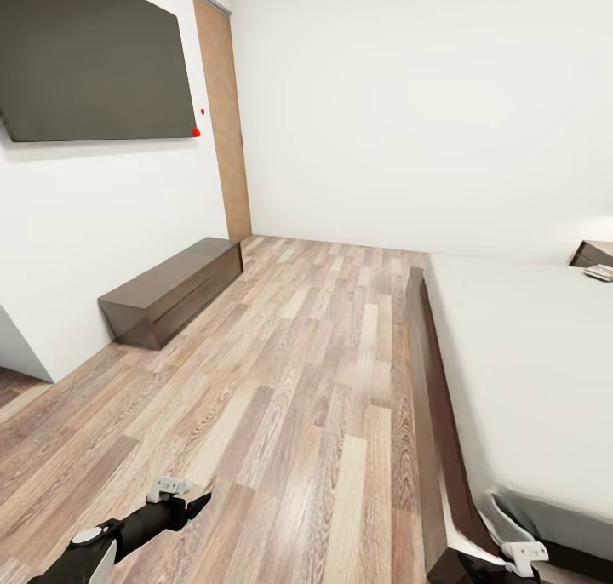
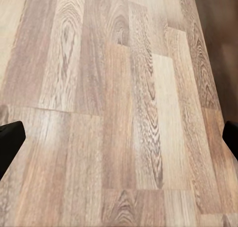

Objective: In the bedroom, move the book from the bed onto either nightstand, and place the two sandals side by side next to the bed.

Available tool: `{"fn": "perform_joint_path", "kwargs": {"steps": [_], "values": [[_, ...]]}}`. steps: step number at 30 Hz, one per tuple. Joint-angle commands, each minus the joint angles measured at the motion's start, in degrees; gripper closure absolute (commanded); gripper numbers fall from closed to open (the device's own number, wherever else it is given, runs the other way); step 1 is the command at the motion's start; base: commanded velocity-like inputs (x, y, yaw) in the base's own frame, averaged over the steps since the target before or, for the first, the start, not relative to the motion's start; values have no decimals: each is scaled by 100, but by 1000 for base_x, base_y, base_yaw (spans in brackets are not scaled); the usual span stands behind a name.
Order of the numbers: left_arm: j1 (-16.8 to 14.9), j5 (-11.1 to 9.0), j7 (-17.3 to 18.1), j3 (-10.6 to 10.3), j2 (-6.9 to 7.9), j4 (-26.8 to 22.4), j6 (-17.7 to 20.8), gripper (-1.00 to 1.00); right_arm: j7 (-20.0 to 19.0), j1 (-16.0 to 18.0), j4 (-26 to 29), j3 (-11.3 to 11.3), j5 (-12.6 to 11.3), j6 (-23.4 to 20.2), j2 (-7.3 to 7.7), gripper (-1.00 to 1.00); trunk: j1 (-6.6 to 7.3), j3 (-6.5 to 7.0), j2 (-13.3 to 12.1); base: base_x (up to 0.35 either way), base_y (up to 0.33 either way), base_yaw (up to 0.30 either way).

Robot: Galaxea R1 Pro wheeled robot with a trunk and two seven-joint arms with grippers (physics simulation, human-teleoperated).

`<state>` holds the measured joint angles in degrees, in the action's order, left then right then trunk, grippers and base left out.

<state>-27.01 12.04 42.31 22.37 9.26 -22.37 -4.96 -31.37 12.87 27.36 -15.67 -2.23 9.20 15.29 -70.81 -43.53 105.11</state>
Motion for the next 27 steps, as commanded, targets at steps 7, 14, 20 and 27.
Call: {"fn": "perform_joint_path", "kwargs": {"steps": [7,14,20,27], "values": [[-6,61,23,40,-3,12,-49,-100,-38,5,-8,-24,-23,2,-12,-100,1,-5,2,2,2,0],[-6,61,23,33,-11,67,-52,-100,-31,5,-7,-24,-23,2,-20,-100,1,-5,2,0,0,0],[-6,61,23,33,-12,123,-54,-100,-24,5,-8,-24,-23,2,-37,-100,1,-23,2,0,0,0],[-6,61,23,33,-12,128,-57,-100,-26,5,-8,-24,-23,2,-43,-100,1,-76,2,0,0,0]]}}
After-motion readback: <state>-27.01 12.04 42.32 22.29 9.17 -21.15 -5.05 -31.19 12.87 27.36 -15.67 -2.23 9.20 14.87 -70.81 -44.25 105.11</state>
